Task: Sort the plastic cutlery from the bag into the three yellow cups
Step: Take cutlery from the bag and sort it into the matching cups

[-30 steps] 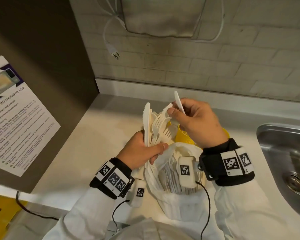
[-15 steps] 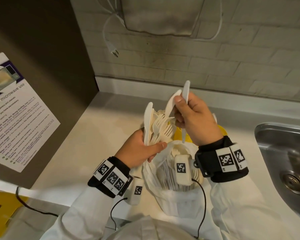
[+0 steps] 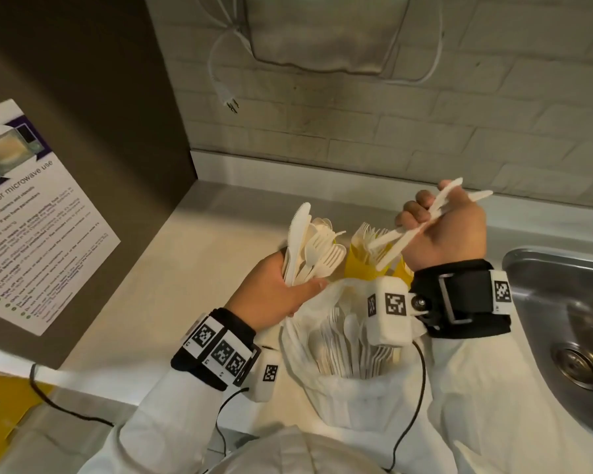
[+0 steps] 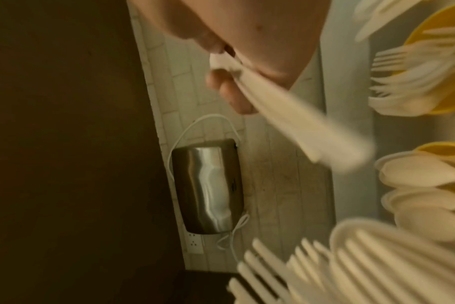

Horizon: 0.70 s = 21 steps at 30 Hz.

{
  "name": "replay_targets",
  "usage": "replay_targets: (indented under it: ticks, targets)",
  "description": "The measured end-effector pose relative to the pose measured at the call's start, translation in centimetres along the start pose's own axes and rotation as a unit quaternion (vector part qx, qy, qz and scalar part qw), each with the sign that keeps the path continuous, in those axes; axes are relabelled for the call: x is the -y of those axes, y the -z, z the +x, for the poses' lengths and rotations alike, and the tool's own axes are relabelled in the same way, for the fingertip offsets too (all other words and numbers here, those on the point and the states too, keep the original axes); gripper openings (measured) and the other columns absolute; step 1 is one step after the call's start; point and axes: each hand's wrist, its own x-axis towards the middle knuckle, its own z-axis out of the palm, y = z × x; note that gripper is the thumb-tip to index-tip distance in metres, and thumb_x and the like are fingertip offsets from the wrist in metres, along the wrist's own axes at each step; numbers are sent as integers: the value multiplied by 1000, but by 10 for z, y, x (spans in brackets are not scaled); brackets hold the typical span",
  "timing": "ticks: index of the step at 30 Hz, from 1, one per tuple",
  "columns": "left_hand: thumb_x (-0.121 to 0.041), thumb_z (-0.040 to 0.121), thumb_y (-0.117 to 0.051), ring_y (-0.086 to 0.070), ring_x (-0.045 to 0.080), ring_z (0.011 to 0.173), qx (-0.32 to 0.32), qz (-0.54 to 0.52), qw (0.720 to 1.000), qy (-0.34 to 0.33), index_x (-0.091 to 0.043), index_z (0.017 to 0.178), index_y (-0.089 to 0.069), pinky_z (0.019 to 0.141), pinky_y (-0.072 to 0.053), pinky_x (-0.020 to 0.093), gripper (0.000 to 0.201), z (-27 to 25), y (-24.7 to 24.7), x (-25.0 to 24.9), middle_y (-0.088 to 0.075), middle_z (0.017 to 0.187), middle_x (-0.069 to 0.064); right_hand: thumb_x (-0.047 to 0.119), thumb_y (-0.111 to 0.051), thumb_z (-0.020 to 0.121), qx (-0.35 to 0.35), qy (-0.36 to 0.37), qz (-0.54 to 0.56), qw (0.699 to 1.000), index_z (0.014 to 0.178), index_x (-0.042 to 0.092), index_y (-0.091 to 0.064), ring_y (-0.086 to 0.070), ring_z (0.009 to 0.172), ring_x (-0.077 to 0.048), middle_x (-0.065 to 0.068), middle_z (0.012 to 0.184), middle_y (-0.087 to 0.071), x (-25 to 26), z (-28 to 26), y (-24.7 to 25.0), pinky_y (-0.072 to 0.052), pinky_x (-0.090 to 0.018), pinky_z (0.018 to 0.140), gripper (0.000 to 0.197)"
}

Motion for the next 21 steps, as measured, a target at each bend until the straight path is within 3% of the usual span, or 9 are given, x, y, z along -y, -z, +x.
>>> replay_targets:
  ticks: [2, 4, 7, 9, 11, 12, 13, 18, 21]
  targets:
    - [-18, 94, -74, -59, -4, 52, -15, 4, 1000, -7, -34, 88, -56, 55, -47, 15, 24, 1, 0, 0, -64, 59, -25, 49, -44, 101, 26, 2, -20, 999, 82, 21, -52, -23, 42, -10, 5, 59, -32, 6, -6, 0, -19, -21, 41, 35]
    - [-19, 93, -74, -60, -7, 54, -26, 12, 999, -13, -35, 90, -57, 55, -44, 11, 24, 3, -2, 0, -64, 61, -29, 63, -47, 96, 69, -1, -63, 996, 78, 22, -55, -20, 40, -9, 6, 58, -29, 7, -17, -5, -16, -18, 39, 45]
    - [-19, 92, -75, -61, -9, 58, -39, 16, 999, -17, -37, 96, -60, 57, -42, 7, 23, 6, -5, 1, -66, 67, -31, 49, -53, 100, 130, 44, -238, 962, 78, 25, -57, -20, 39, -7, 9, 54, -27, 1, -34, -17, -19, -16, 38, 33]
    - [-21, 91, -75, -64, -7, 66, -57, 17, 998, -18, -36, 101, -63, 61, -45, 9, 22, 7, -7, 1, -70, 78, -28, 32, -58, 102, 173, 127, -427, 878, 79, 24, -63, -29, 38, -3, 14, 48, -38, -4, -43, -25, -26, -18, 38, 24]
    - [-24, 89, -76, -69, -3, 79, -77, 28, 996, -18, -33, 105, -66, 70, -51, 16, 21, 9, -9, 2, -74, 89, -19, 26, -68, 97, 225, 202, -585, 752, 86, 24, -70, -37, 41, -4, 17, 47, -44, -11, -48, -28, -32, -16, 45, 12]
    - [-25, 88, -76, -70, 0, 83, -81, 35, 996, -16, -32, 106, -67, 74, -53, 20, 22, 10, -9, 1, -75, 92, -16, 29, -71, 94, 246, 214, -625, 709, 90, 24, -72, -37, 43, -5, 16, 48, -43, -15, -49, -29, -33, -17, 48, 6]
    - [-26, 87, -76, -70, 1, 85, -80, 43, 996, -15, -31, 107, -67, 76, -55, 23, 23, 10, -9, 0, -75, 93, -13, 31, -74, 92, 257, 218, -645, 686, 93, 24, -73, -37, 45, -6, 16, 48, -42, -19, -50, -30, -32, -17, 49, 7]
    - [-32, 87, -74, -68, -2, 81, -78, 88, 993, -22, -35, 105, -63, 72, -54, 23, 22, 11, -6, -2, -73, 90, -15, 22, -76, 91, 264, 226, -644, 682, 90, 19, -73, -42, 47, -6, 21, 48, -47, -27, -42, -28, -34, -15, 54, 4]
    - [-33, 86, -74, -67, 1, 79, -86, 104, 991, -22, -35, 102, -63, 73, -57, 30, 20, 11, -3, -2, -72, 88, -13, 17, -72, 95, 269, 217, -644, 682, 91, 14, -71, -49, 54, -2, 23, 55, -52, -28, -37, -27, -40, -18, 61, 5]
